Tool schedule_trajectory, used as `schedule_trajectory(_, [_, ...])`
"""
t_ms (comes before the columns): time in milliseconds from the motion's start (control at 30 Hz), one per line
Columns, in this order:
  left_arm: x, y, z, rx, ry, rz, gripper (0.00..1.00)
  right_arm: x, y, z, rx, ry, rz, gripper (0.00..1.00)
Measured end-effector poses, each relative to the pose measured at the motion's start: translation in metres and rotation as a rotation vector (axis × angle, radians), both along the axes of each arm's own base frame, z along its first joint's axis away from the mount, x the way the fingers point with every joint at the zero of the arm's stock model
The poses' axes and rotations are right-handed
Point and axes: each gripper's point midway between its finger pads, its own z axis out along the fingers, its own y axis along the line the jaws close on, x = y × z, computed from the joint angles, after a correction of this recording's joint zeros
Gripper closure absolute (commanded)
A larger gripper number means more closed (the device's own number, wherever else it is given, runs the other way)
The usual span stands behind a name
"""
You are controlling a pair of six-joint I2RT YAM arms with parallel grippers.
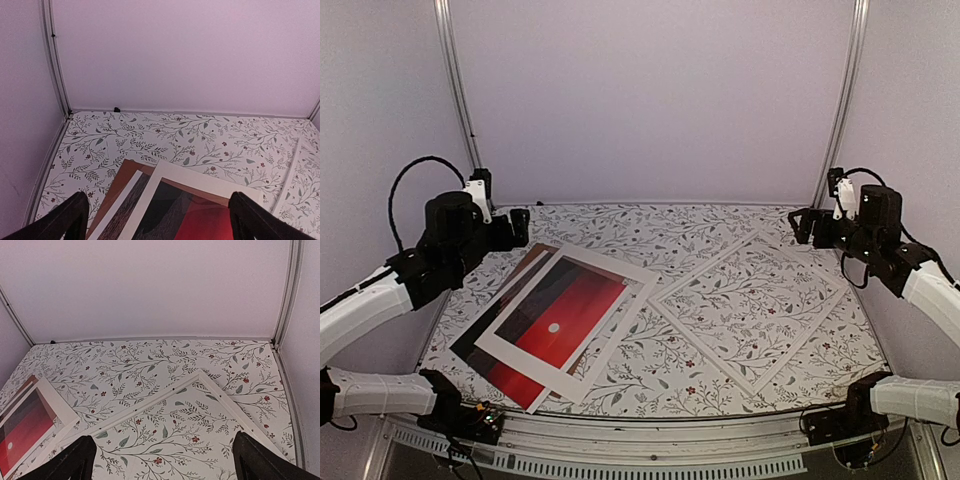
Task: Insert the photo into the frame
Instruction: Move the frame body to the center of the board.
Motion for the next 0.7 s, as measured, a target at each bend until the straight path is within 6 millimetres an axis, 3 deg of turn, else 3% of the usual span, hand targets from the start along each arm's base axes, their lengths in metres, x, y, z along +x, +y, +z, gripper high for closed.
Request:
schedule_trajectory(300, [0.0, -0.001, 0.002, -0.008, 0.004, -0.007, 0.0, -0.001, 0.0, -0.004, -0.007, 0.017, -0.001, 0.01])
schedule_trajectory(700, [-0.001, -0.002, 0.003, -0.026, 0.002, -0.008, 0.0, 0.004, 0.001, -0.034, -0.024, 0.143, -0.003, 0.01])
